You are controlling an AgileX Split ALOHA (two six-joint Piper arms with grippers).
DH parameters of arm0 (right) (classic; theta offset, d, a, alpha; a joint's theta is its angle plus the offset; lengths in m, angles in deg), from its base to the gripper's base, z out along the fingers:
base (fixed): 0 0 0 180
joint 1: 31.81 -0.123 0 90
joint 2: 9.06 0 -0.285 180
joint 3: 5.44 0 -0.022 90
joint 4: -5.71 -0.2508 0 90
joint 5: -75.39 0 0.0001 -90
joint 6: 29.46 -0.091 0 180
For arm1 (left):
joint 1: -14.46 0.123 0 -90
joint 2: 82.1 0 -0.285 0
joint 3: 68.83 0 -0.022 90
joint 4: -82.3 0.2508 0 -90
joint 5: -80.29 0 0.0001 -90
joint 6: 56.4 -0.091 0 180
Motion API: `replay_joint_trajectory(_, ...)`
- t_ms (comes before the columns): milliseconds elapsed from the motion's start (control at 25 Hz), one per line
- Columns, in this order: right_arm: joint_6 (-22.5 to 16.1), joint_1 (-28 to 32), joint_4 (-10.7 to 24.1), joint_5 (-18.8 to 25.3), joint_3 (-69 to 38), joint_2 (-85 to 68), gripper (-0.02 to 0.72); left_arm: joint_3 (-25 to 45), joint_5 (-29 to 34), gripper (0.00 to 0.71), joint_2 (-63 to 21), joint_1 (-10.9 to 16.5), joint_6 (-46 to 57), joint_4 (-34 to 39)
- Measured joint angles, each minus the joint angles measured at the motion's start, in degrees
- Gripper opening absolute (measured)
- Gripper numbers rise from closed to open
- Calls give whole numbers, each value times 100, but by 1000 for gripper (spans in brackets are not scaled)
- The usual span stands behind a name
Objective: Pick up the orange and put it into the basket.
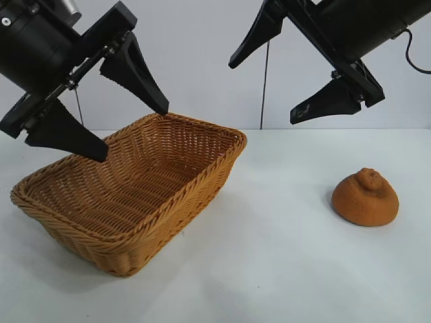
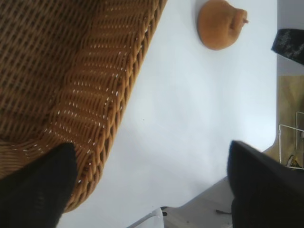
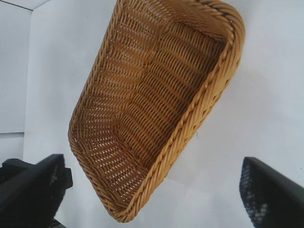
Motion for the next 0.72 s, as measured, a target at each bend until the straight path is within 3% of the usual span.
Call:
replay_joint_trajectory(280,0,0,0,0,0,0,683,0,-1,613,-15,12,-5,44)
replay_joint_trajectory(440,0,0,0,-5,0,0,683,0,175,613,-245,181,88,284)
replay_joint_trajectory(600,0,0,0,-5,0,0,683,0,510,613,-688,280,1029,976)
replay_joint_trajectory(720,0,0,0,-5,0,0,683,5,594,613,-952,143,2136,1688)
